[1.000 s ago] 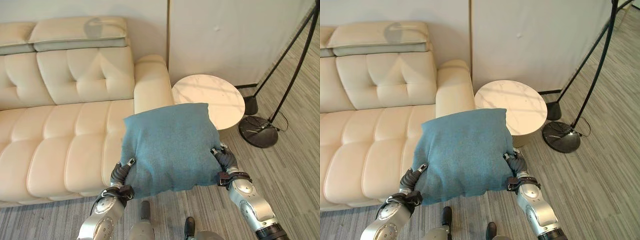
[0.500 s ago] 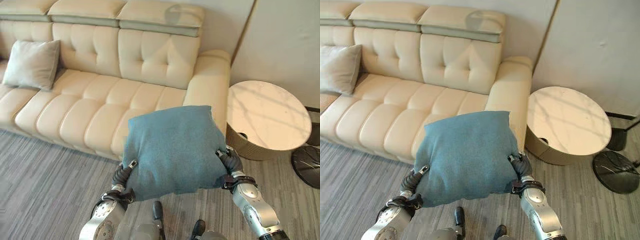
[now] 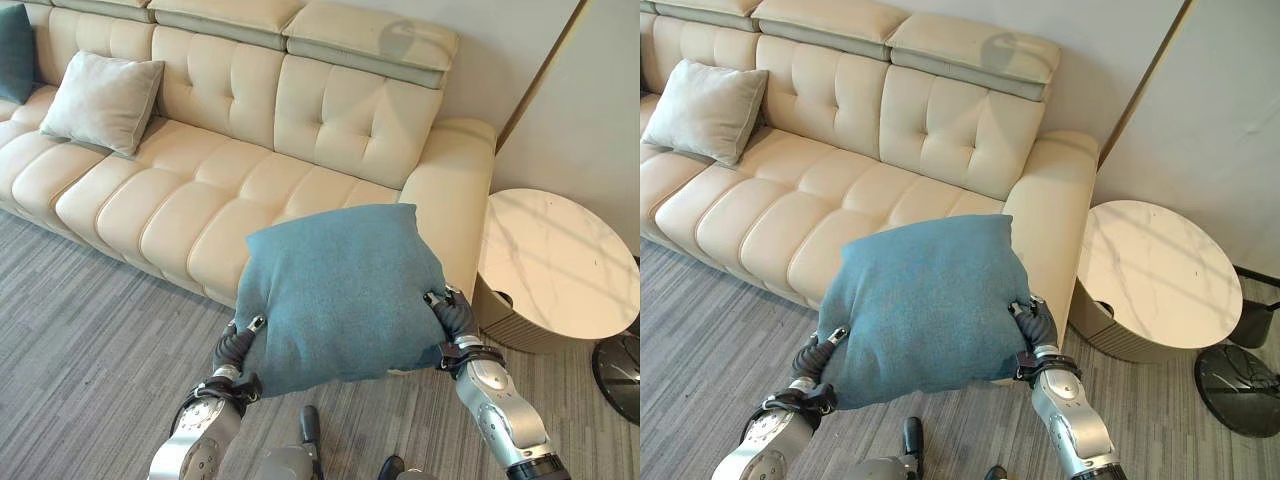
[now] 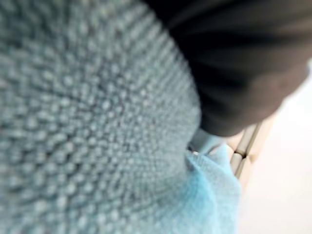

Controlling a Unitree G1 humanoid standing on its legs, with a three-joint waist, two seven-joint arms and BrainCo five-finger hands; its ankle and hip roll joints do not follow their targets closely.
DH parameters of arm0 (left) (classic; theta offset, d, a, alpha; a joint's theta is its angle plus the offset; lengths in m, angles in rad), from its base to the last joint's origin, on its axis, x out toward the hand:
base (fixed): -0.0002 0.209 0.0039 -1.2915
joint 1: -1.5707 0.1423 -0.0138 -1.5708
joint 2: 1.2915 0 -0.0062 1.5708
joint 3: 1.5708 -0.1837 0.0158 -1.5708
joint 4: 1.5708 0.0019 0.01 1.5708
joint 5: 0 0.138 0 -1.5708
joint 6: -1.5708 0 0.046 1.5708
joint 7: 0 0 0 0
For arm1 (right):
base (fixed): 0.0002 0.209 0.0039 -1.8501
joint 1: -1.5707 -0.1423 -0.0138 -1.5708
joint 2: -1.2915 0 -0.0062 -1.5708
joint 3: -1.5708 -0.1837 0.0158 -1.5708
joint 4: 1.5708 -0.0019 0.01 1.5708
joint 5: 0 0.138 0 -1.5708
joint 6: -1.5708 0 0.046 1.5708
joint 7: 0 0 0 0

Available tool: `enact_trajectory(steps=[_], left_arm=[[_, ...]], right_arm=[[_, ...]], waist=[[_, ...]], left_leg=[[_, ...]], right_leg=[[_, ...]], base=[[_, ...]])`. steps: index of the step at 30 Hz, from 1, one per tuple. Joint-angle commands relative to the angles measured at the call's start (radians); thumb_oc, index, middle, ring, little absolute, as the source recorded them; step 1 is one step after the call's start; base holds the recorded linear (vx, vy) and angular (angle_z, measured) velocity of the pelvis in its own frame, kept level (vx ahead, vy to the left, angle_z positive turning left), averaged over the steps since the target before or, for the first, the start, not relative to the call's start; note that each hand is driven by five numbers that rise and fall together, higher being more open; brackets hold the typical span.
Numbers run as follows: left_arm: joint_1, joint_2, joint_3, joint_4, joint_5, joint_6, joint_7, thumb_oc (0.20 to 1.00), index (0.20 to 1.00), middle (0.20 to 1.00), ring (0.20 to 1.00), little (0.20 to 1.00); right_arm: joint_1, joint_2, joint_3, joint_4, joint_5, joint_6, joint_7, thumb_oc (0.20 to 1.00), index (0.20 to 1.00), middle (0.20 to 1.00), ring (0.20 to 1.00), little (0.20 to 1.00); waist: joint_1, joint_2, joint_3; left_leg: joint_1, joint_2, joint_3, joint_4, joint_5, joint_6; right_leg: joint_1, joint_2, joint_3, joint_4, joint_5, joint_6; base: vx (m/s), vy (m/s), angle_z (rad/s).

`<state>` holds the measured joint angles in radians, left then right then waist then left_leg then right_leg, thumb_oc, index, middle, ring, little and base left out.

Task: Pick up all the scattered cushions and arrange them neatly on the sofa.

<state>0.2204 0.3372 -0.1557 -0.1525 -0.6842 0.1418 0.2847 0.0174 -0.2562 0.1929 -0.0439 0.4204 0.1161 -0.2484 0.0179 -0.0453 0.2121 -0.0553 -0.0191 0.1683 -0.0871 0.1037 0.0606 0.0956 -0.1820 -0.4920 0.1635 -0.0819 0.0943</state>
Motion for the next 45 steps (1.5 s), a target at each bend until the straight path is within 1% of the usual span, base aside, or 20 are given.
enact_trajectory(steps=[1, 2, 4, 9, 10, 12, 14, 15, 19, 21, 23, 26, 29, 30, 31, 32, 34, 38, 40, 45], left_arm=[[-0.078, 0.007, -0.042, -0.176, 0.046, -0.107, -0.035, 0.200, 0.200, 0.200, 0.200, 0.200], [-0.080, 0.009, -0.047, -0.172, 0.058, -0.106, -0.038, 0.200, 0.200, 0.200, 0.200, 0.200], [-0.093, 0.001, -0.063, -0.151, 0.058, -0.108, -0.043, 0.200, 0.200, 0.200, 0.200, 0.200], [-0.133, -0.004, -0.049, -0.140, 0.082, -0.110, -0.057, 0.200, 0.200, 0.200, 0.200, 0.200], [-0.133, -0.004, -0.049, -0.141, 0.082, -0.110, -0.057, 0.200, 0.200, 0.200, 0.200, 0.200], [-0.134, -0.001, -0.028, -0.139, 0.121, -0.108, -0.075, 0.200, 0.200, 0.200, 0.200, 0.200], [-0.127, -0.001, -0.024, -0.141, 0.127, -0.107, -0.078, 0.200, 0.200, 0.200, 0.200, 0.200], [-0.121, -0.012, -0.022, -0.149, 0.129, -0.113, -0.087, 0.200, 0.200, 0.200, 0.200, 0.200], [-0.120, -0.036, -0.026, -0.146, 0.114, -0.116, -0.089, 0.200, 0.200, 0.200, 0.200, 0.200], [-0.120, -0.044, -0.032, -0.143, 0.105, -0.114, -0.092, 0.200, 0.200, 0.200, 0.200, 0.200], [-0.117, -0.049, -0.035, -0.146, 0.094, -0.117, -0.098, 0.200, 0.200, 0.200, 0.200, 0.200], [-0.118, -0.051, -0.035, -0.155, 0.080, -0.125, -0.088, 0.200, 0.200, 0.200, 0.200, 0.200], [-0.111, -0.060, -0.033, -0.156, 0.070, -0.119, -0.069, 0.200, 0.200, 0.200, 0.200, 0.200], [-0.111, -0.059, -0.032, -0.156, 0.070, -0.118, -0.069, 0.200, 0.200, 0.200, 0.200, 0.200], [-0.101, -0.054, -0.032, -0.159, 0.070, -0.112, -0.070, 0.200, 0.200, 0.200, 0.200, 0.200], [-0.095, -0.053, -0.032, -0.159, 0.072, -0.109, -0.066, 0.200, 0.200, 0.200, 0.200, 0.200], [-0.087, -0.054, -0.035, -0.157, 0.075, -0.108, -0.060, 0.200, 0.200, 0.200, 0.200, 0.200], [-0.070, -0.061, -0.031, -0.156, 0.084, -0.115, -0.044, 0.200, 0.200, 0.200, 0.200, 0.200], [-0.065, -0.062, -0.031, -0.155, 0.093, -0.114, -0.044, 0.200, 0.200, 0.200, 0.200, 0.200], [-0.050, -0.043, -0.042, -0.146, 0.104, -0.099, -0.078, 0.200, 0.200, 0.200, 0.200, 0.200]], right_arm=[[-0.111, 0.063, 0.093, -0.110, -0.006, -0.089, 0.046, 0.200, 0.200, 0.200, 0.200, 0.200], [-0.112, 0.063, 0.090, -0.106, -0.010, -0.092, 0.042, 0.200, 0.200, 0.200, 0.200, 0.200], [-0.119, 0.059, 0.081, -0.097, -0.002, -0.101, 0.038, 0.200, 0.200, 0.200, 0.200, 0.200], [-0.139, 0.047, 0.061, -0.085, 0.029, -0.110, 0.029, 0.200, 0.200, 0.200, 0.200, 0.200], [-0.139, 0.047, 0.061, -0.084, 0.029, -0.111, 0.029, 0.200, 0.200, 0.200, 0.200, 0.200], [-0.140, 0.046, 0.063, -0.073, 0.038, -0.109, 0.036, 0.200, 0.200, 0.200, 0.200, 0.200], [-0.136, 0.047, 0.062, -0.071, 0.041, -0.110, 0.039, 0.200, 0.200, 0.200, 0.200, 0.200], [-0.115, 0.044, 0.059, -0.078, 0.048, -0.115, 0.058, 0.200, 0.200, 0.200, 0.200, 0.200], [-0.097, 0.032, 0.042, -0.080, 0.053, -0.119, 0.065, 0.200, 0.200, 0.200, 0.200, 0.200], [-0.088, 0.018, 0.031, -0.078, 0.051, -0.117, 0.068, 0.200, 0.200, 0.200, 0.200, 0.200], [-0.081, 0.004, 0.023, -0.080, 0.051, -0.116, 0.072, 0.200, 0.200, 0.200, 0.200, 0.200], [-0.080, -0.007, 0.018, -0.086, 0.061, -0.119, 0.066, 0.200, 0.200, 0.200, 0.200, 0.200], [-0.079, -0.008, 0.016, -0.090, 0.065, -0.118, 0.059, 0.200, 0.200, 0.200, 0.200, 0.200], [-0.079, -0.008, 0.016, -0.090, 0.065, -0.117, 0.059, 0.200, 0.200, 0.200, 0.200, 0.200], [-0.078, -0.009, 0.018, -0.086, 0.062, -0.114, 0.054, 0.200, 0.200, 0.200, 0.200, 0.200], [-0.078, -0.007, 0.021, -0.080, 0.053, -0.112, 0.048, 0.200, 0.200, 0.200, 0.200, 0.200], [-0.078, -0.003, 0.025, -0.067, 0.046, -0.107, 0.042, 0.200, 0.200, 0.200, 0.200, 0.200], [-0.075, -0.008, 0.032, -0.062, 0.034, -0.101, 0.041, 0.200, 0.200, 0.200, 0.200, 0.200], [-0.062, -0.015, 0.024, -0.067, 0.029, -0.096, 0.043, 0.200, 0.200, 0.200, 0.200, 0.200], [-0.010, -0.008, 0.006, -0.098, -0.003, -0.070, 0.073, 0.200, 0.200, 0.200, 0.200, 0.200]], waist=[[-0.005, 0.022, -0.002], [-0.017, 0.023, 0.002], [-0.039, 0.028, -0.002], [-0.033, 0.008, 0.026], [-0.035, 0.010, 0.026], [-0.026, -0.022, 0.018], [-0.026, -0.028, 0.013], [-0.028, -0.032, -0.016], [-0.046, 0.001, -0.072], [-0.059, 0.021, -0.083], [-0.068, 0.035, -0.079], [-0.059, 0.026, -0.054], [-0.053, 0.001, -0.041], [-0.052, -0.001, -0.042], [-0.049, -0.026, -0.040], [-0.043, -0.039, -0.040], [-0.041, -0.038, -0.041], [-0.045, -0.011, -0.038], [-0.052, 0.005, -0.037], [-0.076, 0.036, -0.069]], left_leg=[[0.143, -0.038, -0.044, 0.000, -0.199, 0.009], [0.143, -0.042, -0.063, 0.000, -0.199, 0.013], [0.125, -0.039, -0.094, 0.000, -0.181, 0.001], [0.126, -0.073, -0.162, 0.000, -0.174, -0.012], [0.127, -0.071, -0.164, 0.000, -0.175, -0.013], [0.158, -0.098, -0.190, 0.000, -0.203, -0.023], [0.171, -0.101, -0.195, 0.000, -0.212, -0.024], [0.202, -0.101, -0.187, 0.000, -0.239, -0.022], [0.274, -0.067, -0.186, 0.016, -0.263, -0.039], [0.277, -0.047, -0.174, 0.109, -0.236, -0.072], [0.249, -0.026, -0.135, 0.246, -0.170, -0.144], [0.153, -0.037, -0.132, 0.484, -0.089, -0.204], [0.080, 0.007, -0.099, 0.490, -0.152, -0.135], [0.078, 0.006, -0.098, 0.490, -0.151, -0.134], [0.044, 0.011, -0.110, 0.427, -0.217, -0.086], [0.037, 0.011, -0.139, 0.350, -0.228, -0.075], [0.026, 0.013, -0.215, 0.224, -0.194, -0.080], [-0.016, 0.029, -0.404, 0.016, -0.034, -0.121], [-0.022, 0.023, -0.407, 0.000, -0.016, -0.136], [0.032, -0.003, -0.347, 0.000, -0.079, -0.101]], right_leg=[[-0.181, -0.050, 0.163, 0.283, 0.084, 0.027], [-0.214, -0.013, 0.237, 0.312, 0.067, 0.020], [-0.289, 0.131, 0.386, 0.219, -0.024, -0.016], [-0.353, 0.228, 0.448, -0.105, 0.094, 0.015], [-0.348, 0.229, 0.445, -0.115, 0.098, 0.015], [-0.328, 0.228, 0.338, -0.247, 0.146, 0.041], [-0.315, 0.223, 0.302, -0.248, 0.153, 0.040], [-0.284, 0.219, 0.283, -0.251, 0.152, 0.018], [-0.218, 0.225, 0.243, -0.243, 0.124, -0.012], [-0.178, 0.224, 0.222, -0.234, 0.088, -0.032], [-0.113, 0.232, 0.207, -0.251, 0.058, -0.048], [-0.062, 0.232, 0.226, -0.251, 0.029, -0.071], [-0.031, 0.216, 0.269, -0.251, 0.015, -0.077], [-0.033, 0.215, 0.270, -0.251, 0.016, -0.077], [-0.021, 0.194, 0.295, -0.251, 0.016, -0.072], [-0.020, 0.184, 0.324, -0.245, 0.013, -0.069], [-0.015, 0.183, 0.363, -0.239, 0.002, -0.074], [0.004, 0.191, 0.452, -0.227, -0.015, -0.083], [0.026, 0.191, 0.475, -0.233, -0.020, -0.075], [0.024, 0.149, 0.548, -0.245, -0.011, -0.040]], base=[[0.05, 0.232, 0.51], [0.00, 0.125, 0.52], [0.03, 0.027, 0.95], [0.10, -0.019, 0.66], [0.24, -0.081, 0.46], [0.34, -0.087, 0.65], [0.28, -0.059, 0.47], [0.39, -0.056, 0.33], [0.50, -0.075, 0.23], [0.42, -0.076, 0.19], [0.31, -0.077, 0.30], [0.20, -0.089, 0.17], [0.16, -0.074, -0.36], [0.18, -0.056, -0.33], [0.18, -0.021, -0.38], [0.24, -0.015, -0.36], [0.15, 0.035, -0.52], [0.14, 0.101, -0.74], [0.20, 0.219, -0.69], [0.23, 0.333, -0.67]])
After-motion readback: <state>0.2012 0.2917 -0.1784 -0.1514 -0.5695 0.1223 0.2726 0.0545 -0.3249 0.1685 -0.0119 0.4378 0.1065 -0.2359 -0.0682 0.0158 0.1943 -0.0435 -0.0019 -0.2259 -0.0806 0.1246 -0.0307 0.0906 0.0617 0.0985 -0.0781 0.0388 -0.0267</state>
